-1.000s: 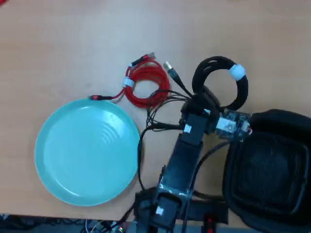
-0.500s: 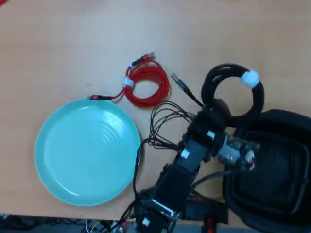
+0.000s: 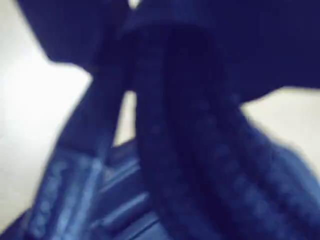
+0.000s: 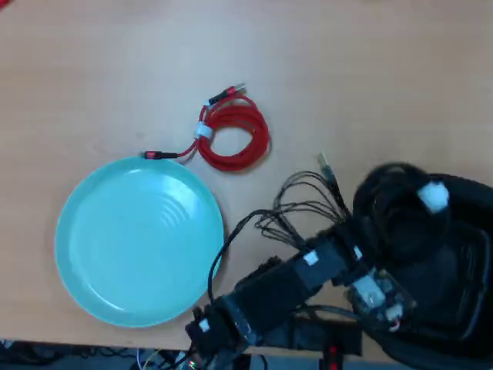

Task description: Put a black charging cable in a black bowl and put a red charging cable in a green bowl

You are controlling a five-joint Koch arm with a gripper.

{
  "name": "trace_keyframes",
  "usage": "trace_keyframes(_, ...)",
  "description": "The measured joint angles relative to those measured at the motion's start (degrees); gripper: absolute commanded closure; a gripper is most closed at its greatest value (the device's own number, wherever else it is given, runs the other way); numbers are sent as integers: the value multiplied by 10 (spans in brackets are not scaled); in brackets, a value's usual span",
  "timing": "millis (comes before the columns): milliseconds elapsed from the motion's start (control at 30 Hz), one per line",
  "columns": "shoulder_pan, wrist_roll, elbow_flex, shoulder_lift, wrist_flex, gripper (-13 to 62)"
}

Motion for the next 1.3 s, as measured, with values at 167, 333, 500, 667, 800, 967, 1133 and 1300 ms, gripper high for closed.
trace_keyframes(167, 76, -1, 11, 0, 0, 556)
trace_keyframes(333, 91, -2, 11, 0, -1, 554)
trace_keyframes(500, 95, -2, 11, 0, -31, 558)
trace_keyframes(667, 104, -3, 10, -5, -87, 557)
trace_keyframes(800, 115, -3, 11, -55, -87, 557)
trace_keyframes(967, 142, -3, 9, -127, -88, 557)
trace_keyframes(1133, 179, -28, 9, -170, -86, 557)
trace_keyframes(1300, 218, -61, 9, -210, -28, 556)
